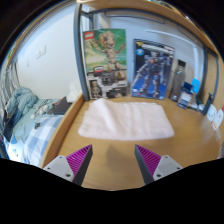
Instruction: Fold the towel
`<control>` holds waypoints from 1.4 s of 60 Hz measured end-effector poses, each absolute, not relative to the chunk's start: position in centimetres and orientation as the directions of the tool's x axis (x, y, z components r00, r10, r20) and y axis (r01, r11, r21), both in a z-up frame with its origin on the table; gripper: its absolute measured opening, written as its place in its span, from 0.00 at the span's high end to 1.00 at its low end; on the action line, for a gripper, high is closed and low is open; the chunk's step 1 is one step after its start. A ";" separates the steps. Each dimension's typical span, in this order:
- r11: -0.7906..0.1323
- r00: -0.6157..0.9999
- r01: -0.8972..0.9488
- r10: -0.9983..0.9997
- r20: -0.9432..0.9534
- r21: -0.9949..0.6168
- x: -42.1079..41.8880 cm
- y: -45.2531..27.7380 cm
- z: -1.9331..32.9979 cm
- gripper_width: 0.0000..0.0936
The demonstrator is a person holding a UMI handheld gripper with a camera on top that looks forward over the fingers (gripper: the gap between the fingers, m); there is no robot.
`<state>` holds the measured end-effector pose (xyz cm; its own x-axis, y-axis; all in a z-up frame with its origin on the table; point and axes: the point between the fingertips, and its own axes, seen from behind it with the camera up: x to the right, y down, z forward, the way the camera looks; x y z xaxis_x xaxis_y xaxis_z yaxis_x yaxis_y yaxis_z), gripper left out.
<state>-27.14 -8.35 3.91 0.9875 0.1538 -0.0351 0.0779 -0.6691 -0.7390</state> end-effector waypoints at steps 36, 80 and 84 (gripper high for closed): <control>-0.641 0.973 0.204 0.218 0.080 -0.740 -38.8 7.6 -1.7 0.49; -0.626 0.984 -0.177 -0.086 -0.159 -0.760 -18.1 10.0 9.7 0.97; -0.644 0.984 -0.175 -0.123 -0.126 -0.744 -14.4 9.6 7.3 0.96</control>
